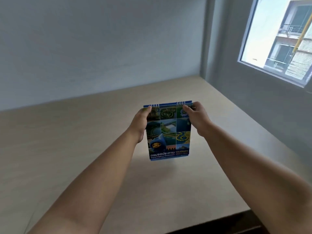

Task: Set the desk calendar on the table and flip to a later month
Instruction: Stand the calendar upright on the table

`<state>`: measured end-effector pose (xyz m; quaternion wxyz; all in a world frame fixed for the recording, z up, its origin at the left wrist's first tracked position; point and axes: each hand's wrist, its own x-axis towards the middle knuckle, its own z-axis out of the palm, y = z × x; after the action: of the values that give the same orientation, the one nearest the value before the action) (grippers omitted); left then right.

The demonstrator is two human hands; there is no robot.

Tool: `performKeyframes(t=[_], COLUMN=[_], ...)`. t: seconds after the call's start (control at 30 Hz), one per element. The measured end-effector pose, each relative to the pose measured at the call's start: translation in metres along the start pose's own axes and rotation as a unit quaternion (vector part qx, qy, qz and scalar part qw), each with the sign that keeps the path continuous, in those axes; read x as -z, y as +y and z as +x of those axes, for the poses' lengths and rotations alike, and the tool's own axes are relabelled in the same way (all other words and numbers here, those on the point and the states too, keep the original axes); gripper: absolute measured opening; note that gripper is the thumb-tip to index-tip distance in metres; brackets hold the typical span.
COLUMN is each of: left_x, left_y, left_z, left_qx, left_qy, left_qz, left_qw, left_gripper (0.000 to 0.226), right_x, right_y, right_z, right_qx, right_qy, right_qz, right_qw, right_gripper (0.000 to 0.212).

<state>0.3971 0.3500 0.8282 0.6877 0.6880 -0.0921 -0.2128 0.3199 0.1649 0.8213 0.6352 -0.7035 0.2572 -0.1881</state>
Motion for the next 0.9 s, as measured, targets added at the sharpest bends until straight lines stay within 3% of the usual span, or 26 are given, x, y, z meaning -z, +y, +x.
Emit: performKeyframes(t=[0.1,0.3,0.47,0.63,0.8,0.9], left_x=[0.017,0.032,0.035,0.03,0.022,0.017], left_y=[-0.004,-0.038,-0.071,-0.119,-0.142,-0.139], left_z=[0.021,0.056,0.054,0.036,0.025,0.021], left_qx=[0.024,0.046,0.051,0.081,0.063,0.05], left_qy=[0.011,0.037,0.092,0.041,0.048,0.058], left_qz=[0.003,0.018,0.028,0.139,0.15,0.149], left_qw=[1.0,0.998,0.994,0.986,0.985,0.986], left_gripper=[0.027,0.025,0.028,0.055,0.076,0.077], right_x=[-0.028,-0.053,-0.056,-0.051,-0.051,-0.048], right_y=[0.009,0.038,0.071,0.109,0.153,0.151], right_z=[0.02,0.046,0.069,0.054,0.045,0.044], right_qx=[-0.011,-0.051,-0.109,-0.166,-0.119,-0.112], right_qy=[-0.008,-0.032,-0.051,-0.088,-0.141,-0.147], right_qz=[-0.003,-0.024,-0.031,-0.072,-0.11,-0.116], right_qw=[1.0,0.998,0.992,0.979,0.977,0.976], right_gripper=[0.019,0.019,0.047,0.065,0.08,0.083])
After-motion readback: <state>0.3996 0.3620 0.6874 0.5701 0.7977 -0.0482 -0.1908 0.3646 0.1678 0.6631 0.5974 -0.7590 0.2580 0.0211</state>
